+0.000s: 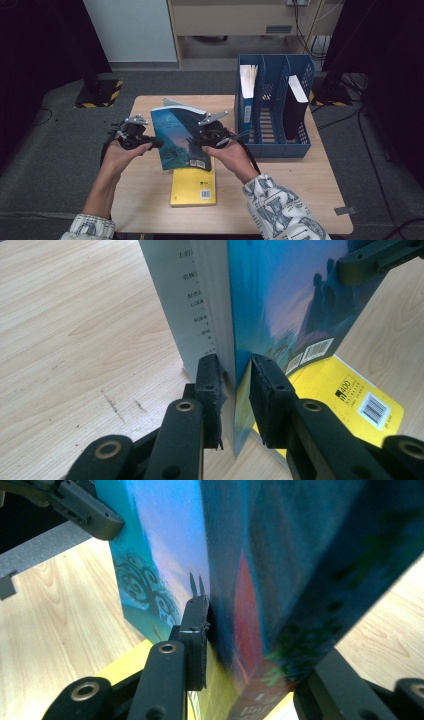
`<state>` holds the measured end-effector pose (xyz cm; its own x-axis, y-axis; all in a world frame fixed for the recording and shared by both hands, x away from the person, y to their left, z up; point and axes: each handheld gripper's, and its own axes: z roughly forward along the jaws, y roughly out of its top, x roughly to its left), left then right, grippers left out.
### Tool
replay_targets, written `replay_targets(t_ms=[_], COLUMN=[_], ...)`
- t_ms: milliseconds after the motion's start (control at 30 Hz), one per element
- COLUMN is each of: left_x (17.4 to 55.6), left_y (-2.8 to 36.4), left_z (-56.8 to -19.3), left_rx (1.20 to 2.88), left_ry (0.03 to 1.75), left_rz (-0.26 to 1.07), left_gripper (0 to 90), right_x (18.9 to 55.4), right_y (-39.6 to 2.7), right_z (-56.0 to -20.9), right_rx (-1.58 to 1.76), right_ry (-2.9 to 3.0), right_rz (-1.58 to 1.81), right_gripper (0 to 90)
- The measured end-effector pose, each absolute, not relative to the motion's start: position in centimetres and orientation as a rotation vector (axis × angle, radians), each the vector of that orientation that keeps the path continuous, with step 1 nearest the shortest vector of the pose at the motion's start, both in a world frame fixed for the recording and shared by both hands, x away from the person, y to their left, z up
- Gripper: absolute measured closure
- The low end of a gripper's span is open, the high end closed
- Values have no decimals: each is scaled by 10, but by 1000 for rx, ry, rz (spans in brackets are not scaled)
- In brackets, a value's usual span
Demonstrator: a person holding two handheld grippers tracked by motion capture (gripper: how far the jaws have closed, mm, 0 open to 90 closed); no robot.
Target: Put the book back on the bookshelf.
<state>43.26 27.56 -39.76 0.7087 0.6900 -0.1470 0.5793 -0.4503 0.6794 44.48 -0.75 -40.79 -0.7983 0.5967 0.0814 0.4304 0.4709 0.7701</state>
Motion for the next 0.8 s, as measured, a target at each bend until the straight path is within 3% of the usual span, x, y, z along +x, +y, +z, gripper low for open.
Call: replay_targets(t_ms=[400, 533, 667, 800], left_x=[421, 420, 418, 415], left_y=[280, 281, 282, 285], left_z=[-397, -397, -398, -401], left_rx=[2162, 2160, 2148, 2124], left_ry=[949, 941, 943, 962], left_rz=[200, 204, 204, 223], left_gripper=[764, 767, 767, 719], right_x=[427, 424, 424, 424], right_y=[-15, -11, -10, -10], right_z=[-394, -385, -384, -383], right_rx=[828, 770, 750, 739], right_ry=[2511, 2524, 2523, 2510], right_rz=[1347, 1353, 1401, 1419], right_gripper=[633, 661, 617, 670])
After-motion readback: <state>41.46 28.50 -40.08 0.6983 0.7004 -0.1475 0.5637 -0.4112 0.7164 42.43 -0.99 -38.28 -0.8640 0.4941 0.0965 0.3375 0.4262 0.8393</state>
